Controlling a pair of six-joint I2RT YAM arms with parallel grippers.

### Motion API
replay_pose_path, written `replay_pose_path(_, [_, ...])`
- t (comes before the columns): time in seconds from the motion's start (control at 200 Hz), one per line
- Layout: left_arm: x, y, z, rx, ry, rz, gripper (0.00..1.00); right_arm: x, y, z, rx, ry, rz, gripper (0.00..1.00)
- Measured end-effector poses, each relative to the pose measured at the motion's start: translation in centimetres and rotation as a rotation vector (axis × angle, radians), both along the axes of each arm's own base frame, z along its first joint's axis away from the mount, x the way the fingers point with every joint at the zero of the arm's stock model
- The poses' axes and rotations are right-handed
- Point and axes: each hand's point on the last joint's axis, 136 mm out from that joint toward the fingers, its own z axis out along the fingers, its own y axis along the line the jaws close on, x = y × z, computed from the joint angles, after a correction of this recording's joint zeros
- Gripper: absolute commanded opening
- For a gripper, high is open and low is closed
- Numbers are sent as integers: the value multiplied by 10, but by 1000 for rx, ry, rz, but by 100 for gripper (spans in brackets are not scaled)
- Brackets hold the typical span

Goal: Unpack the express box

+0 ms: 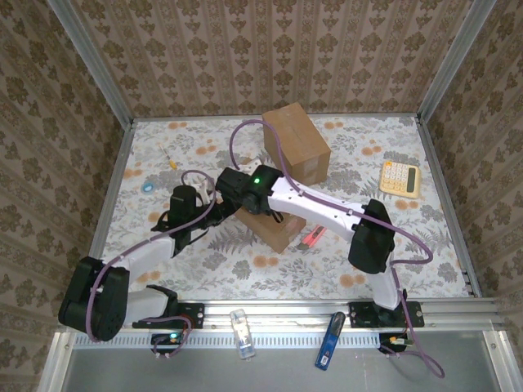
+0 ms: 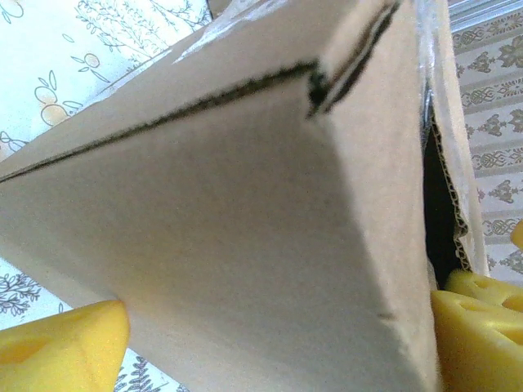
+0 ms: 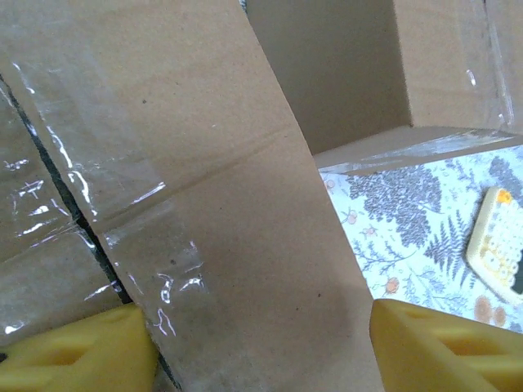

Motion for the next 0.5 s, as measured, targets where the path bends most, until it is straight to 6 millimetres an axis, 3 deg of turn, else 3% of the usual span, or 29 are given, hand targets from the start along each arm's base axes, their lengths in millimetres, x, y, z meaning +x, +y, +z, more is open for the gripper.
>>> replay_pose_path(0.195, [3, -3, -1, 3, 3, -13, 91, 4, -3, 9, -31, -40, -1, 64])
replay_pose_path(0.5, [5, -6, -3, -9, -9, -41, 90, 22, -20, 46, -128, -150, -7, 64])
